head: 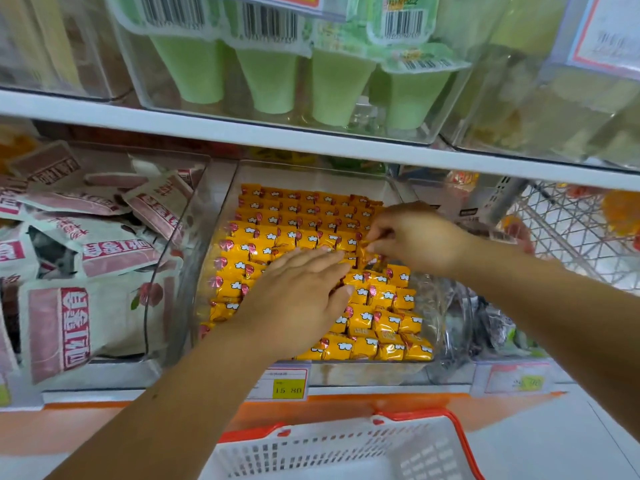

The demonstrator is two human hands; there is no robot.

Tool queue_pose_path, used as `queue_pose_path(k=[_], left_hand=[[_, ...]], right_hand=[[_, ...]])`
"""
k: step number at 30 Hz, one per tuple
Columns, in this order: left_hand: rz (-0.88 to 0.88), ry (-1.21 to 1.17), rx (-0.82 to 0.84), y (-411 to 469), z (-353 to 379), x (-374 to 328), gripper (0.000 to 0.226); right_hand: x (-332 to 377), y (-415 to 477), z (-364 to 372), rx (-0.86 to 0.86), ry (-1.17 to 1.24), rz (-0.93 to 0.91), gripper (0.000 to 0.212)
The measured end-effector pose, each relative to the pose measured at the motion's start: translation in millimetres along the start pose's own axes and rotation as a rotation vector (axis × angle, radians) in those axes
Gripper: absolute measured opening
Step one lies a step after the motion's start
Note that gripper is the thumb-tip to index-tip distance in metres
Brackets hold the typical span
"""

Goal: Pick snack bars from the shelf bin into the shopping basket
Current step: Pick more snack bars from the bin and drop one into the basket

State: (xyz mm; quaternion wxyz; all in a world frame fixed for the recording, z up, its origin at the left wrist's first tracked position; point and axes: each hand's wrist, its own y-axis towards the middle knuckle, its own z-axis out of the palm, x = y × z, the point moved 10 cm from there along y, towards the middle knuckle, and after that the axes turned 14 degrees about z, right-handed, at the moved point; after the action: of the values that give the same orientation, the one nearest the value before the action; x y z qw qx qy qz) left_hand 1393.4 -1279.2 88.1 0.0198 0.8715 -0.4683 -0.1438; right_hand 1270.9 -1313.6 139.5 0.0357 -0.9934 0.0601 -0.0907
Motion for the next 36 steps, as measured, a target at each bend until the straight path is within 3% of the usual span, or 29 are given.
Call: queue_pose_path(k=[6,7,9,12,16,18,23,28,32,36], left_hand=[[-0.019,0.003,-0.002,-1,-3,-2,0.065],[-0.029,0.003,0.007,0,-4,-2,0.060],[-0.043,-0.008,0.015,6,-9,-5,0.054],[0.000,0.012,0.007,27,-12,-18,0.055],[0.040,0.031,0.112,50,5,-24,0.056],[0.028,0.035,0.171,50,13,-21,0.057],[-0.001,0.024,0.236,45,20,-17,0.058],[-0.018,0.007,0.240,45,19,-17,0.058],[-0.044,-0.037,0.024,32,-6,-26,0.055],[-0.114,-0.360,-0.237,-9,-34,-55,0.055]], right_hand=[[16,8,29,0.207,-0.294,-0.084,0.005],[16,8,27,0.228,-0.307,-0.087,0.013],[11,9,8,0.204,-0.247,-0.067,0.024],[-6,15,-25,0.035,-0.209,-0.060,0.020],[-13,22,-8,0.015,-0.596,-0.014,0.027],[-13,28,0,0.025,-0.653,0.020,0.035],[-19,30,-10,-0.060,-0.508,0.084,0.023],[-32,-26,-33,-0.333,-0.045,0.056,0.018],[-41,-95,-35,-0.541,0.286,0.019,0.011],[-44,-167,-38,-0.672,0.645,-0.047,0.016]])
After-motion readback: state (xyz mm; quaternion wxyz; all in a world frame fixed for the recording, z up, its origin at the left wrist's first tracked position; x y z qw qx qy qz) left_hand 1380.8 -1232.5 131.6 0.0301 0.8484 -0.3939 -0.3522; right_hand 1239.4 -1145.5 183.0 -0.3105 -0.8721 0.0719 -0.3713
